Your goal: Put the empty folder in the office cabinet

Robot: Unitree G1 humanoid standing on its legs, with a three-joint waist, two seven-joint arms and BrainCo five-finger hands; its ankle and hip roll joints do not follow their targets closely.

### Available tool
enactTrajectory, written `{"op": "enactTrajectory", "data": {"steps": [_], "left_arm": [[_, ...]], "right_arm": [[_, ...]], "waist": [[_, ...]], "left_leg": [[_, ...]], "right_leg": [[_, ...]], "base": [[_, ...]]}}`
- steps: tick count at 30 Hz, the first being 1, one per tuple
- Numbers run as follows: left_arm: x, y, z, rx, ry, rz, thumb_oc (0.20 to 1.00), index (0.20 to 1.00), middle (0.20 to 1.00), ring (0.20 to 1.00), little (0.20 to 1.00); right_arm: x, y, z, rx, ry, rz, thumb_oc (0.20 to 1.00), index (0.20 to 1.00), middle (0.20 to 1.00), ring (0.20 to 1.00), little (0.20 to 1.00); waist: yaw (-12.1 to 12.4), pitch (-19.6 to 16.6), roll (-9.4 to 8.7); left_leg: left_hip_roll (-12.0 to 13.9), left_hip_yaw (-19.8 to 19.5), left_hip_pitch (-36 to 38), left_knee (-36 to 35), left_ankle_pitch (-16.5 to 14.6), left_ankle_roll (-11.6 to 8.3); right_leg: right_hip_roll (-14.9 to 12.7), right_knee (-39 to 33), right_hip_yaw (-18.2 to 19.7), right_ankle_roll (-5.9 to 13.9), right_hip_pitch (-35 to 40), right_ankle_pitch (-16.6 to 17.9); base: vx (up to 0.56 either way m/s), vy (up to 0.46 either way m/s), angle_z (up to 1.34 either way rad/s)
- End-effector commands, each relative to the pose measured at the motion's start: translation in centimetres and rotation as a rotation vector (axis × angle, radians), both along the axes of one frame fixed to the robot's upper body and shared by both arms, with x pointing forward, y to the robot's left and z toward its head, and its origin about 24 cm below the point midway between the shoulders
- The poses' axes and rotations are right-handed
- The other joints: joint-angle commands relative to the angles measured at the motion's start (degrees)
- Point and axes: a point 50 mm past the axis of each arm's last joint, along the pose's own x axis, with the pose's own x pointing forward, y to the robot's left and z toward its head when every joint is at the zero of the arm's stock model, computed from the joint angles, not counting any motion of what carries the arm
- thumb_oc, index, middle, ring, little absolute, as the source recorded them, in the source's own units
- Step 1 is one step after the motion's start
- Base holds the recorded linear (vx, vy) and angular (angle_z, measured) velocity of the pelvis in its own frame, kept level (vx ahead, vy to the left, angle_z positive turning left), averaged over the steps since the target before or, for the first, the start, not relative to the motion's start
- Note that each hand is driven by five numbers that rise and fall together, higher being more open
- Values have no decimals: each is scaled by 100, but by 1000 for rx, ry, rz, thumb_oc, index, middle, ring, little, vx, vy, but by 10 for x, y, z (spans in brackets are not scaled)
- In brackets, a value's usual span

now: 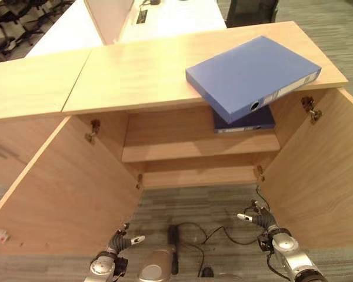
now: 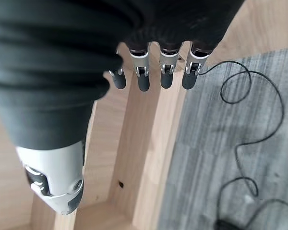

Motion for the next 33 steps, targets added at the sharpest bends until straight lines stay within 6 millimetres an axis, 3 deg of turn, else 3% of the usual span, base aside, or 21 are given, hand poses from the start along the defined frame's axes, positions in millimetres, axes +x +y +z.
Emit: {"op": "enactTrajectory", "data": {"steps": [1,6,7,8,9,12,13,15,17,20,22,24,29,32,33], "left_arm": [[24,4,17,23,-112,-32,1000,1000,1000,1000,1000],[25,9,19,40,-112,-34,1000,1000,1000,1000,1000],[28,12,22,44,-123,-24,1000,1000,1000,1000,1000],[31,15,24,51,-133,-16,1000,1000,1000,1000,1000],[32,16,26,53,-142,-17,1000,1000,1000,1000,1000],[32,17,26,55,-142,-17,1000,1000,1000,1000,1000],[31,18,26,59,-139,-13,1000,1000,1000,1000,1000],[32,23,28,72,-145,-8,1000,1000,1000,1000,1000],[34,24,29,77,-152,-13,1000,1000,1000,1000,1000],[33,24,28,91,-146,-17,1000,1000,1000,1000,1000],[35,25,30,99,-155,-21,1000,1000,1000,1000,1000],[38,27,32,112,-165,-24,1000,1000,1000,1000,1000],[34,32,32,114,-164,2,1000,1000,1000,1000,1000],[32,32,30,107,-157,18,1000,1000,1000,1000,1000],[32,30,29,90,-159,27,1000,1000,1000,1000,1000]], "right_arm": [[15,8,15,-4,-101,43,1000,1000,1000,1000,1000],[12,13,12,17,-93,43,1000,1000,1000,1000,1000],[15,16,12,22,-97,43,1000,1000,1000,1000,1000],[20,21,13,32,-104,51,1000,1000,1000,1000,1000],[21,23,14,41,-110,54,1000,1000,1000,1000,1000],[22,25,14,50,-115,53,1000,1000,1000,1000,1000],[22,27,14,57,-116,49,1000,1000,1000,1000,1000],[23,26,16,62,-132,37,1000,1000,1000,1000,1000],[24,26,17,61,-136,35,1000,1000,1000,1000,1000],[23,24,17,60,-136,30,1000,1000,1000,1000,1000],[22,23,18,60,-137,26,1000,1000,1000,1000,1000],[21,24,17,64,-134,27,1000,1000,1000,1000,1000],[22,28,16,70,-122,65,1000,1000,1000,1000,1000],[23,28,17,69,-121,84,1000,1000,1000,1000,1000],[23,26,18,61,-123,90,1000,1000,1000,1000,1000]], "waist": [[201,28,-251],[205,-69,-310],[194,-7,-284],[214,104,-269],[211,149,-251],[197,173,-248],[207,175,-247],[269,147,-202],[280,115,-214],[181,59,-330],[141,44,-394],[155,6,-427],[247,-128,-388],[254,-138,-325],[249,-130,-265]], "left_leg": [[117,75,230,364,-709,-372],[109,156,532,75,-820,-239],[167,193,659,11,-901,-165],[204,310,728,26,-955,-71],[214,322,739,59,-980,-35],[223,316,756,103,-1027,-11],[230,322,770,138,-1067,-9],[431,357,753,242,-1207,-129],[538,341,711,328,-1270,-240],[572,220,662,507,-1365,-397],[583,136,589,629,-1387,-464],[672,60,491,741,-1391,-525],[975,-105,520,727,-1256,-715],[1166,-211,539,608,-1043,-824],[1337,-319,522,484,-796,-908]], "right_leg": [[-648,629,-100,545,-822,186],[-697,1042,-94,665,-934,116],[-732,1687,-137,827,-1298,199],[-875,2388,-249,1124,-1710,527],[-917,2648,-268,1253,-1857,641],[-957,2812,-238,1305,-1966,692],[-1084,2804,-290,1324,-1971,694],[-1790,2352,-697,1113,-1885,691],[-2185,1923,-815,1077,-1846,872],[-2457,1364,-385,1245,-1812,1369],[-2470,1360,87,1380,-1800,1609],[-2404,1350,477,1444,-1673,1589],[-2139,1210,310,1430,-1415,807],[-1921,1175,211,1331,-1309,524],[-1711,1175,130,1233,-1272,367]], "base": [[95,62,21],[66,79,-5],[-26,89,-8],[-27,95,-22],[-23,44,-25],[25,13,-30],[42,-98,2],[41,-219,1],[35,-223,-6],[83,-251,-7],[35,-237,27],[-7,-254,48],[6,-224,7],[-13,-258,10],[-38,-269,19]]}}
